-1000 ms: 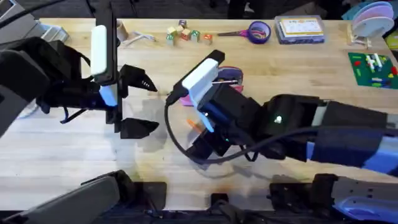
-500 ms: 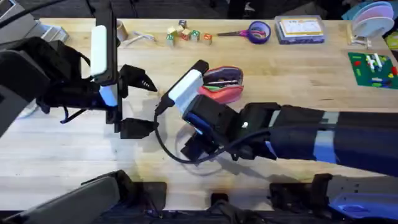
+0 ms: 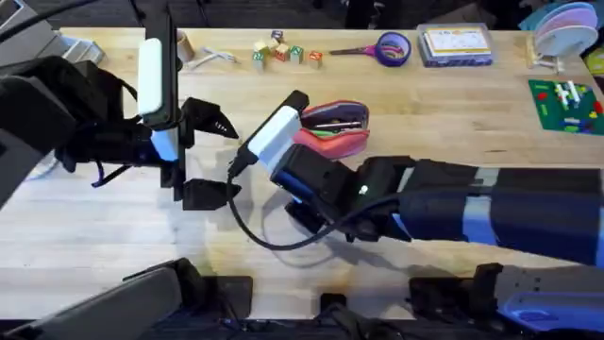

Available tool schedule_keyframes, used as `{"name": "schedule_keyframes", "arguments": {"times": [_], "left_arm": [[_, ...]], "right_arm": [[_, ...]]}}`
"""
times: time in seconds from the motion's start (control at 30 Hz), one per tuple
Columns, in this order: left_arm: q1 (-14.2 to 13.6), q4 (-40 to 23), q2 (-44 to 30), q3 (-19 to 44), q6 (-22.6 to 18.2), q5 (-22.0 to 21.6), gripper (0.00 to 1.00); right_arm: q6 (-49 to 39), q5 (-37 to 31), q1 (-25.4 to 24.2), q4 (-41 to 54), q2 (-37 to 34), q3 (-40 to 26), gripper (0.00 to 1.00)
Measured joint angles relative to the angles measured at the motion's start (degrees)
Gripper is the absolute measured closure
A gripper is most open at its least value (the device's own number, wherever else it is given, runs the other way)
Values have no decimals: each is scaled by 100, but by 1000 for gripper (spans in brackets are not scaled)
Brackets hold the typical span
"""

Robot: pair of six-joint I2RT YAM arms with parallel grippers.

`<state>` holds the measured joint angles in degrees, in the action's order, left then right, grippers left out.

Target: Unzip the bag, pick up the pens from the table one at a time and place them inside, then zip the bag closed.

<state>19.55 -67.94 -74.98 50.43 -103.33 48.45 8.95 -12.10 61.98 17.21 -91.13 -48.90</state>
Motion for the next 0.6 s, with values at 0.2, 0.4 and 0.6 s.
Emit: {"name": "schedule_keyframes", "arguments": {"times": [0.2, 0.4, 0.6], "left_arm": [[0, 0, 0, 0, 0, -2, 7], [0, -4, -2, 0, 0, 0, 8], [0, -4, 0, 0, 0, 0, 7]], "right_arm": [[-7, -39, 0, 19, 0, -16, 966], [-64, -193, 0, 389, 108, -57, 970], [-421, -342, -2, 661, 1201, -95, 971]]}}
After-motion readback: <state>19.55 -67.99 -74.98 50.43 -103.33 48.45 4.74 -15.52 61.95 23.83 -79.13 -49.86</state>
